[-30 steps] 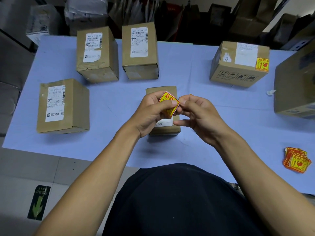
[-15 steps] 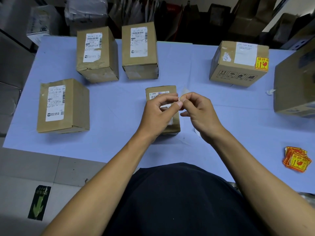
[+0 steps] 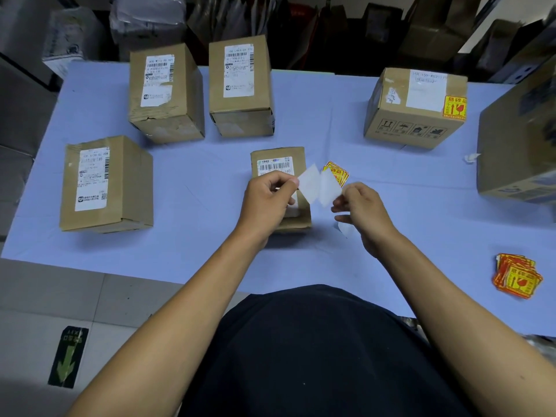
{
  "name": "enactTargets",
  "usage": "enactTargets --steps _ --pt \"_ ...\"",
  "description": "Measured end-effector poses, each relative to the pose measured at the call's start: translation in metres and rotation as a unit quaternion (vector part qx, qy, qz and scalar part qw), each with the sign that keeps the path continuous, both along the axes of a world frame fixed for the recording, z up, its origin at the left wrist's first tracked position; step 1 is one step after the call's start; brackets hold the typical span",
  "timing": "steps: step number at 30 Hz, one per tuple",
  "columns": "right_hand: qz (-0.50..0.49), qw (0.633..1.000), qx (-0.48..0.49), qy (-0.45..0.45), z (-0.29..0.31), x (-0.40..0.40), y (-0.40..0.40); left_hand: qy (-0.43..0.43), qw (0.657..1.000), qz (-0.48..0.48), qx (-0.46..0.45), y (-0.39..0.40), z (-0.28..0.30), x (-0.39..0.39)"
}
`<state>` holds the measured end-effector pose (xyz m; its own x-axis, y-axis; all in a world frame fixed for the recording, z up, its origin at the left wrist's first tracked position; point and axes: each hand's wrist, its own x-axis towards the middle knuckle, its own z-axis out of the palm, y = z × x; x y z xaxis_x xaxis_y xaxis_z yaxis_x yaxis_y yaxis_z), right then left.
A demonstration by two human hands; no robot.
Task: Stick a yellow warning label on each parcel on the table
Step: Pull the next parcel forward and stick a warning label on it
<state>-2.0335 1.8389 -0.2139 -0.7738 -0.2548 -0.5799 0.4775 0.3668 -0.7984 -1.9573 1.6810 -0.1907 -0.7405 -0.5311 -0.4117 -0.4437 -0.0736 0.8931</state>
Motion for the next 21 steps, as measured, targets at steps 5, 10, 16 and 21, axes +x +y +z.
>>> enactTargets --steps 5,10,16,21 --pt "0.027 0.993 0.116 -0.021 -0.036 -0.001 0.028 -0.045 0.999 0.015 0.006 -0.006 -0.011 0.004" --pt "0.112 0.962 0.247 0.025 -0.060 -0.001 0.046 -0.074 0.997 0.029 0.011 -0.007 -0.018 0.009" --pt "0.125 0.940 0.307 0.078 -0.064 0.000 0.052 -0.086 0.996 0.033 0.013 -0.005 -0.021 0.012" --pt "0.141 0.922 0.248 0.262 -0.033 0.007 0.020 -0.100 0.994 0.036 -0.012 0.001 -0.024 0.007"
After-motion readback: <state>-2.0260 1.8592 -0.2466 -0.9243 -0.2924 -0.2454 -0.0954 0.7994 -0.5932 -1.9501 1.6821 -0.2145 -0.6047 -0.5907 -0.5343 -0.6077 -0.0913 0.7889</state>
